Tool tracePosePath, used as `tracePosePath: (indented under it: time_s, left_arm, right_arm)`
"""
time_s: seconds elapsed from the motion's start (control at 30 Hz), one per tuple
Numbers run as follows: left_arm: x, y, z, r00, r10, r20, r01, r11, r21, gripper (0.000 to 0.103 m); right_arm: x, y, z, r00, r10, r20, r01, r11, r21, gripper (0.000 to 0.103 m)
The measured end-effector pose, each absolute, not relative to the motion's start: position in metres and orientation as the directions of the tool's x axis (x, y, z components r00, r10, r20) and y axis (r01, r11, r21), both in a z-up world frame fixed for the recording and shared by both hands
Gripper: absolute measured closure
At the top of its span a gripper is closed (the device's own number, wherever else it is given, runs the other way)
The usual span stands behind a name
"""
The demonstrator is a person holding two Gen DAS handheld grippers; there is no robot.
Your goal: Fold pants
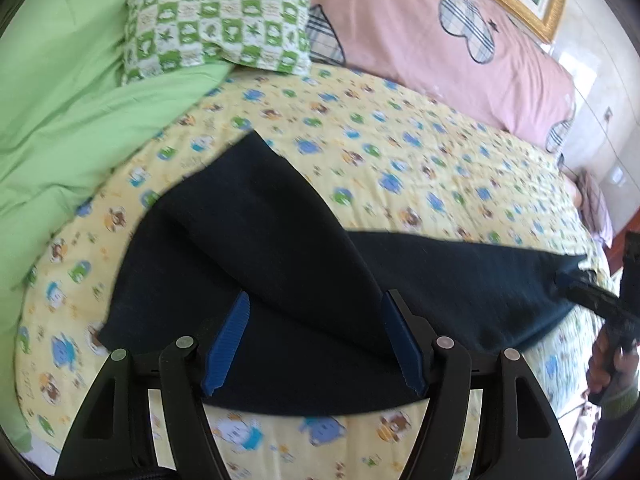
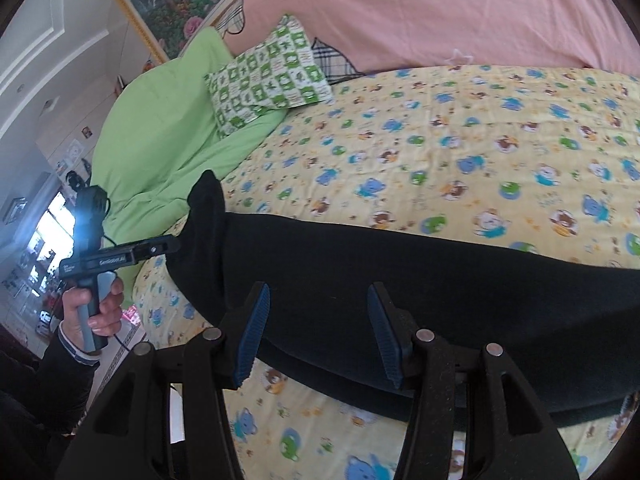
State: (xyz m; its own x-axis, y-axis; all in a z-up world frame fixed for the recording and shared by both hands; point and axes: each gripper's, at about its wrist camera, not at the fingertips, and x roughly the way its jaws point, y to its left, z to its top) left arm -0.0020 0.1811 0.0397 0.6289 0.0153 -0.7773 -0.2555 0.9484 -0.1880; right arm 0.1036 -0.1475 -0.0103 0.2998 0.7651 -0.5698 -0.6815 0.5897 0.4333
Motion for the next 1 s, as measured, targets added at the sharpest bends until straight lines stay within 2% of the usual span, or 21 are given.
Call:
tracePosePath:
  time_s: [0.17, 0.37, 0.67, 0.8, 0.83, 0.87, 0.9, 0.93, 0.97, 1.0]
  left_arm:
    - [0.013, 0.207, 0.056, 0.645, 0.075, -0.76, -0.254, 0.96, -0.121, 0.028]
    - [0.041, 0.235, 0.063, 0.627, 0.069, -0.776, -0.183, 0.981, -0.06, 0.026]
    - [0.08, 0.259, 0.045, 0.58, -0.013, -0.815, -0.121, 0.987, -0.102, 0.025]
    - [0.088, 0.258, 0.038, 0.573, -0.017, -0.819, -0.092, 0.992, -0.085, 0.027]
    - [0.089, 0.257, 0.035, 0.57, -0.014, -0.822, -0.087, 0.993, -0.077, 0.03]
    - [0.089, 0.257, 0.032, 0.567, -0.015, -0.824, -0.083, 0.994, -0.075, 0.042]
    - [0.089, 0.256, 0.03, 0.563, -0.02, -0.826, -0.074, 0.995, -0.074, 0.05]
    - [0.087, 0.255, 0.028, 0.562, -0.012, -0.827, -0.067, 0.996, -0.06, 0.065]
    - [0.085, 0.254, 0.027, 0.565, 0.003, -0.825, -0.067, 0.997, -0.042, 0.081]
    - [0.082, 0.254, 0.027, 0.569, 0.012, -0.822, -0.065, 0.997, -0.031, 0.086]
  right_arm:
    - [0.099, -0.118, -0.006, 0.247, 0.789, -0.563, -0.712, 0.542, 0.446, 0.051]
    - [0.095, -0.075, -0.009, 0.161, 0.808, -0.567, -0.744, 0.477, 0.468, 0.05]
    - [0.088, 0.006, -0.018, 0.04, 0.813, -0.581, -0.778, 0.39, 0.492, 0.05]
    - [0.088, 0.043, -0.031, 0.018, 0.784, -0.621, -0.794, 0.388, 0.467, 0.051]
    - [0.09, 0.052, -0.036, 0.021, 0.77, -0.638, -0.793, 0.402, 0.459, 0.051]
    - [0.092, 0.059, -0.042, 0.019, 0.757, -0.653, -0.789, 0.412, 0.455, 0.051]
    - [0.094, 0.064, -0.047, 0.017, 0.749, -0.662, -0.786, 0.419, 0.454, 0.059]
    - [0.094, 0.068, -0.05, 0.014, 0.744, -0.668, -0.784, 0.424, 0.455, 0.066]
    - [0.096, 0.072, -0.053, 0.008, 0.741, -0.671, -0.78, 0.425, 0.46, 0.078]
    - [0.097, 0.073, -0.054, 0.008, 0.744, -0.668, -0.778, 0.424, 0.464, 0.088]
